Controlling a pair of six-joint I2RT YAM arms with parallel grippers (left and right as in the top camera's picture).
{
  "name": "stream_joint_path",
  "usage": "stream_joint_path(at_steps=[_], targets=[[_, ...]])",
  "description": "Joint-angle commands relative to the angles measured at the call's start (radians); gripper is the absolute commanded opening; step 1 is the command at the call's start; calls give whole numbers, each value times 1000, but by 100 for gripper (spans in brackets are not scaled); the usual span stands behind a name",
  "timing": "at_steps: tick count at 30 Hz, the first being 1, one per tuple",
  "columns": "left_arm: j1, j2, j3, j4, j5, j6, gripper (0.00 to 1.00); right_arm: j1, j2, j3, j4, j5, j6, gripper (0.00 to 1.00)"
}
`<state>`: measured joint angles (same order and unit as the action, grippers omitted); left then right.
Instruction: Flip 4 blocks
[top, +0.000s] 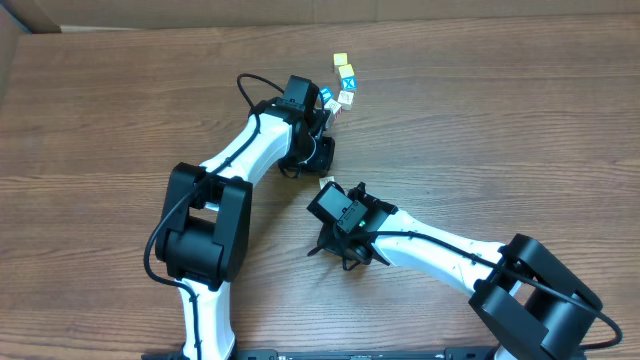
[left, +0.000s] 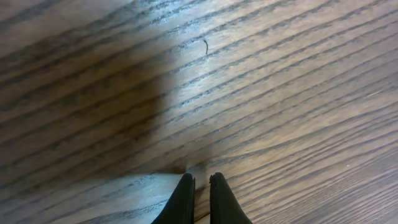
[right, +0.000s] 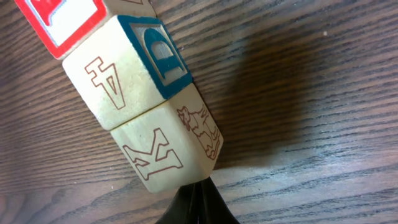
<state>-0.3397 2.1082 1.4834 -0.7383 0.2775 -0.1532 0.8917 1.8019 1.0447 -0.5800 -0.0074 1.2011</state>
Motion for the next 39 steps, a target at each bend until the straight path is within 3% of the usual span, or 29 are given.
stream_joint_path(at_steps=[1,36,39], targets=[[-9,11,10,-8,11,20,4,1,3,-6,5,37,8,4],[-40,11,10,20,2,41,4,1,3,-6,52,21,8,5],[-40,11,10,22,1,42,4,1,3,-6,51,20,7,9]])
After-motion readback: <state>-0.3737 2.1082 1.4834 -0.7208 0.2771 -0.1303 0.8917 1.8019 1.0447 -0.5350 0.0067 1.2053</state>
